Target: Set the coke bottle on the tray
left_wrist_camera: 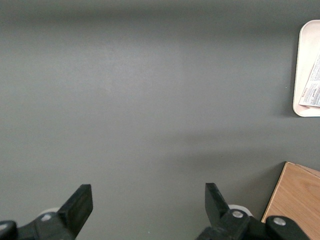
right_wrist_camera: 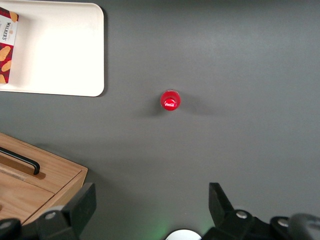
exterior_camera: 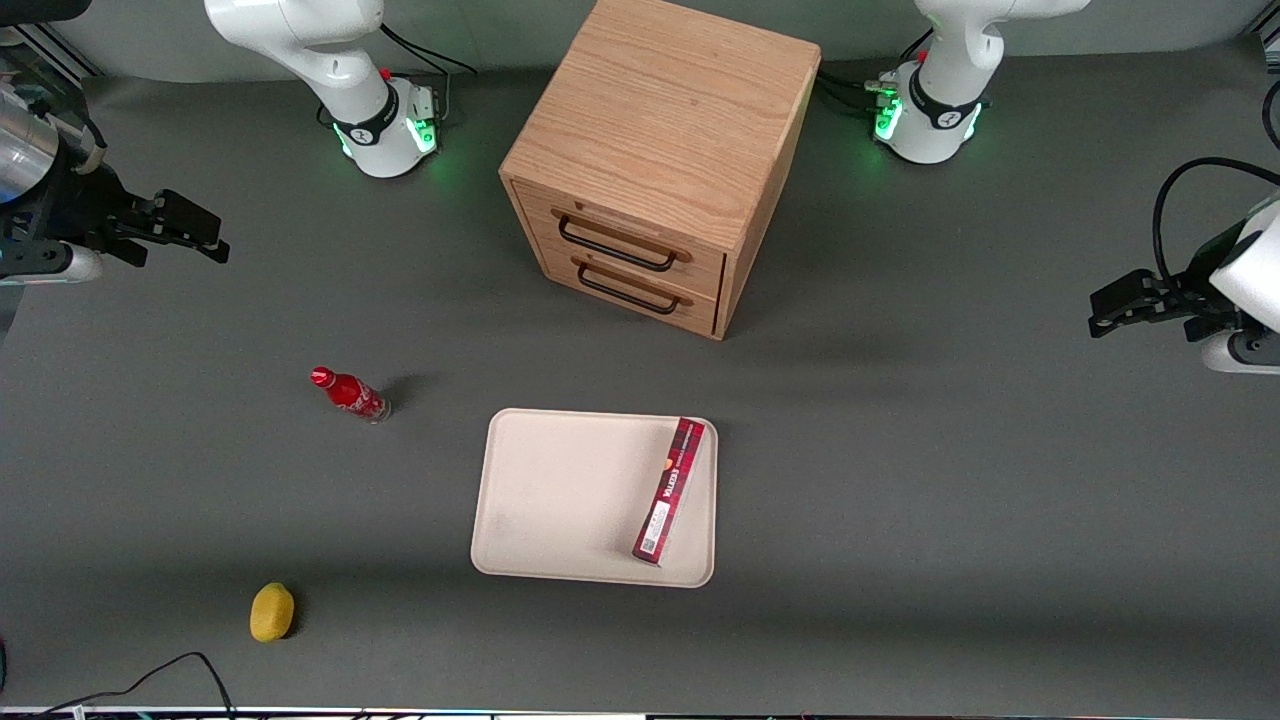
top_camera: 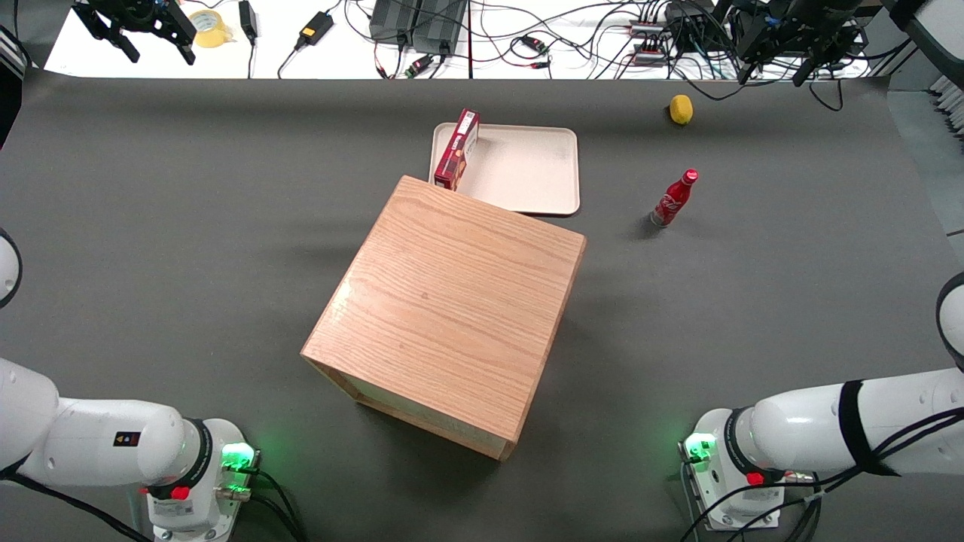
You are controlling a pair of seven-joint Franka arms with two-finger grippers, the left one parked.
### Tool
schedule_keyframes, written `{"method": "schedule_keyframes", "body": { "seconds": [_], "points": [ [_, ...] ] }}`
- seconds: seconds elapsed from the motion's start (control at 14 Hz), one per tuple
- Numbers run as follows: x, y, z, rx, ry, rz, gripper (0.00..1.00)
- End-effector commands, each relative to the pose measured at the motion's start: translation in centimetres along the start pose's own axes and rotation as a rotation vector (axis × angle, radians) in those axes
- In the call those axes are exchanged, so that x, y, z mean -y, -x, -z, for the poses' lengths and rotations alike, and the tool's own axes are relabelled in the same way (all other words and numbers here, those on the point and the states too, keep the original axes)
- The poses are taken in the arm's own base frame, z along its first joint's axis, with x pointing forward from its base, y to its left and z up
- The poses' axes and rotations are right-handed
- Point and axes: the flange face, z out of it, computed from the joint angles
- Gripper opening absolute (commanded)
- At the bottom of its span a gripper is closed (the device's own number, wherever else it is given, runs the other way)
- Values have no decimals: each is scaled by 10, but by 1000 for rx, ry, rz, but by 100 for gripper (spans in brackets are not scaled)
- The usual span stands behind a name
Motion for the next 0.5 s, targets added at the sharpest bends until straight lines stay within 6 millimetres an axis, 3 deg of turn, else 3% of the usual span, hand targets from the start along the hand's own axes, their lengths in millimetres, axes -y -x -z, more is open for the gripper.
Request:
{"method": "schedule_keyframes", "body": {
  "seconds": [0.0,0.43],
  "points": [
    [1,2,0,1,-15,15,100],
    [1,-10,-17,37,-2,49,100]
  ]
}}
